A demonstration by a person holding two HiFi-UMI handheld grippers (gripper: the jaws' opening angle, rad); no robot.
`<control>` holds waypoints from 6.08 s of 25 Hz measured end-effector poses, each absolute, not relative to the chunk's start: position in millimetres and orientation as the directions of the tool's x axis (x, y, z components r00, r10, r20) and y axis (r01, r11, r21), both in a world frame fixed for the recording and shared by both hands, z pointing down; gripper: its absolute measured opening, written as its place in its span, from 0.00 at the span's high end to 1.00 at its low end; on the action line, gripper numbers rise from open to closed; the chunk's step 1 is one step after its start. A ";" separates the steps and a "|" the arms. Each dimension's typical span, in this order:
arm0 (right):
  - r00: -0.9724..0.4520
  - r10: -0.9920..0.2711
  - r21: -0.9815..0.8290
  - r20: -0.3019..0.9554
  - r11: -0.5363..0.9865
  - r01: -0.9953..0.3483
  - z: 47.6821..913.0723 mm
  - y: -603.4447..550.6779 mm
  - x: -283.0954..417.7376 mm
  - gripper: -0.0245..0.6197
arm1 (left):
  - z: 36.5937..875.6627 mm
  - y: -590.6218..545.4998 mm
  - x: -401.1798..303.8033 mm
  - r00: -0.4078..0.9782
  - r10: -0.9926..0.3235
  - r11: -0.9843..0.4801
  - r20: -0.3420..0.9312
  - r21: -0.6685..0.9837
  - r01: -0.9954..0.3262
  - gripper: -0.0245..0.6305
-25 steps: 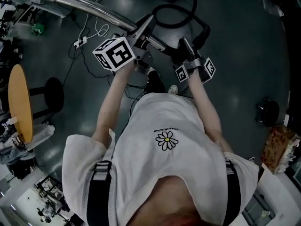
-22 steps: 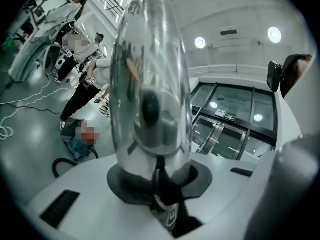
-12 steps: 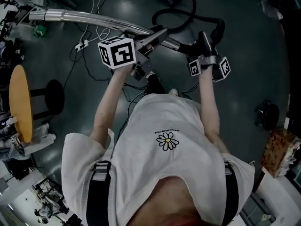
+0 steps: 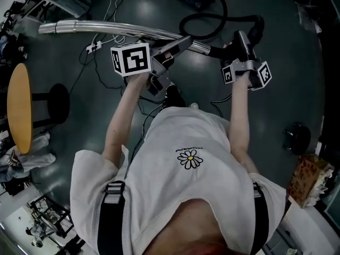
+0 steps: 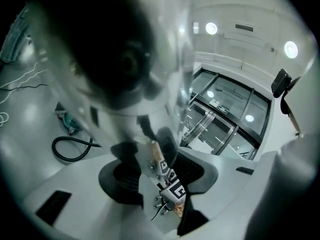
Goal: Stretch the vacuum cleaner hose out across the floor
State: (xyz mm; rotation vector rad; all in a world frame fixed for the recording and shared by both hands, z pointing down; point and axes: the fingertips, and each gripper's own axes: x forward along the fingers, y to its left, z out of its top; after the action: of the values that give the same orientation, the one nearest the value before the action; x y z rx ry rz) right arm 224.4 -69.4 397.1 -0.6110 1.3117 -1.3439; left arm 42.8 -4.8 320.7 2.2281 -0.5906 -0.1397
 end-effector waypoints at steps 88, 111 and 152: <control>-0.990 -0.134 -0.055 0.044 0.989 -0.136 382.8 556.5 -161.9 0.39 | 121.1 723.3 -82.0 0.778 0.188 -0.886 -0.600 0.239 0.398 0.81; -0.770 -0.638 0.212 0.016 0.754 -0.621 282.9 557.0 -99.7 0.70 | 205.5 884.4 -44.2 0.901 0.428 -0.891 -0.072 0.130 0.434 0.81; -0.215 -0.935 0.959 -0.284 -0.279 -0.050 101.9 609.4 49.3 0.70 | 301.2 800.2 -58.3 0.977 0.136 -0.991 0.166 0.039 0.131 0.80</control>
State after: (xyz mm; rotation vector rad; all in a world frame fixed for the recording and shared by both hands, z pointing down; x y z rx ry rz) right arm 49.3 609.4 101.9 1.3217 -1.2380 -1.5823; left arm -58.3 800.2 301.2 3.0956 0.2093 0.2631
